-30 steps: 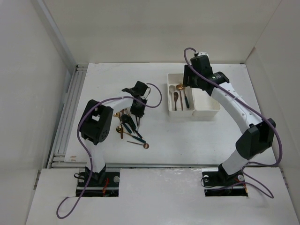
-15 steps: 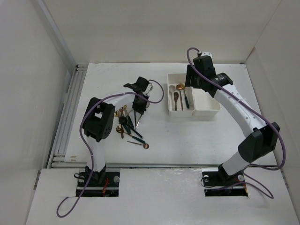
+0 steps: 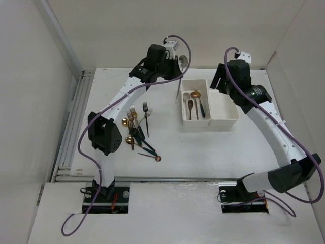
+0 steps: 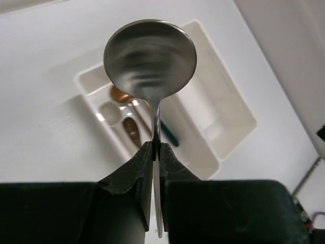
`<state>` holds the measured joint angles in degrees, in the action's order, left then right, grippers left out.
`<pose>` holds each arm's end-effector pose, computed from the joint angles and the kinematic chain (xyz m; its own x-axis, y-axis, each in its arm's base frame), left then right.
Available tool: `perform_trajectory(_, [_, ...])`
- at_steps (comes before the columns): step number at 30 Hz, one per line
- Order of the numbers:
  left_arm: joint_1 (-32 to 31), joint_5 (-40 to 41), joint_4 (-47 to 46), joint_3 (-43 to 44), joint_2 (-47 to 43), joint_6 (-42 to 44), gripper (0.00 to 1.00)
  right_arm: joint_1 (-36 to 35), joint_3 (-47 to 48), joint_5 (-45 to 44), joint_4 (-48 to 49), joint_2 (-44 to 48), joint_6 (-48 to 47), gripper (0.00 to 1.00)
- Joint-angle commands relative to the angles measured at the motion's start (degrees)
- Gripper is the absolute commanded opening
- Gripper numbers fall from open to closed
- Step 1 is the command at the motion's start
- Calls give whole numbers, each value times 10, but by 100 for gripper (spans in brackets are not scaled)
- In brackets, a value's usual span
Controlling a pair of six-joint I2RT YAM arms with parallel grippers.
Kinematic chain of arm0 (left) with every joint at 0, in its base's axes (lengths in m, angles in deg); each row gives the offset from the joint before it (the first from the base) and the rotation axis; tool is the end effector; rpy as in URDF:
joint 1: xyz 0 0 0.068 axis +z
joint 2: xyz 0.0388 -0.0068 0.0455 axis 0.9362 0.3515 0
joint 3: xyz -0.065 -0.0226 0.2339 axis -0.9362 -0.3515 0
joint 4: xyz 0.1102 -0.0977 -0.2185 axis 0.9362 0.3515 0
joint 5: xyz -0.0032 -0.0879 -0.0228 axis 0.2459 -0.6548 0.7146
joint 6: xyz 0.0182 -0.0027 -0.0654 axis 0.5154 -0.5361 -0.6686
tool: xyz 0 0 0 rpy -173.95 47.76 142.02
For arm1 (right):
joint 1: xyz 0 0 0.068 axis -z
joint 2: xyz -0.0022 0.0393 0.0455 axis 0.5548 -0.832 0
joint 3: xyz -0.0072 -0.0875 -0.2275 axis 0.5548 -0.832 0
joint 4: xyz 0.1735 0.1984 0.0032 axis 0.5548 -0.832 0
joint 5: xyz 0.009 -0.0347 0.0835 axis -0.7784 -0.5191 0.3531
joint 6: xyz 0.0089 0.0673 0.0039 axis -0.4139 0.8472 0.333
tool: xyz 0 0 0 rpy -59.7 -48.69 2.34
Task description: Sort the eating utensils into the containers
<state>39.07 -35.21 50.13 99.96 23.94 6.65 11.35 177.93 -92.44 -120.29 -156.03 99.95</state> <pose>0.4024 -0.2551 0.3616 -0.4531 -0.0175 -0.8913 0.6397 0.6899 -0.3387 0.3049 0.1020 0.3811 -0.4194 0.2497 -0.8728 0.1642 0.9664 0.1976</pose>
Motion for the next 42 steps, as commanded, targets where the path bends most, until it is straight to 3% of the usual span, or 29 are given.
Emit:
perform_trajectory(1, [-29, -65, -55, 11, 35, -69, 0, 2, -8, -23, 26, 9, 25, 73])
perform_trajectory(6, [-39, -51, -130, -23, 59, -128, 0, 2, -20, -23, 26, 30, 32, 73])
perform_trajectory(15, [-70, 16, -219, -15, 124, -145, 0, 2, -44, -23, 14, 46, 32, 73])
perform_trajectory(19, [-70, 28, -187, -23, 140, -151, 23, 2, -50, -4, 2, 46, 32, 77])
perform_trajectory(20, [-70, 33, -177, -23, 140, -145, 38, 2, -50, 5, 2, 46, 25, 79])
perform_trajectory(23, [-70, 26, -151, -23, 108, -123, 57, -13, -50, 6, -5, 40, 9, 83])
perform_trajectory(24, [-70, 26, -146, -23, 97, -117, 68, -22, -50, 1, -12, 40, 9, 83])
perform_trajectory(28, [-59, 34, -100, -15, 42, -96, 89, -74, -28, -32, -17, 28, -3, 84])
perform_trajectory(34, [-4, 88, 23, -6, -82, -48, 89, -163, -28, 29, 0, 16, -15, 79])
perform_trajectory(38, [56, 271, 64, -79, -196, -9, 88, -216, -52, 97, 40, -29, 5, 66])
perform_trajectory(40, [91, 363, 64, -158, -262, -9, 88, -238, -37, 98, 40, -91, 28, 63])
perform_trajectory(42, [156, 402, 64, -212, -301, -16, 91, -261, 10, 98, 40, -166, 45, 63])
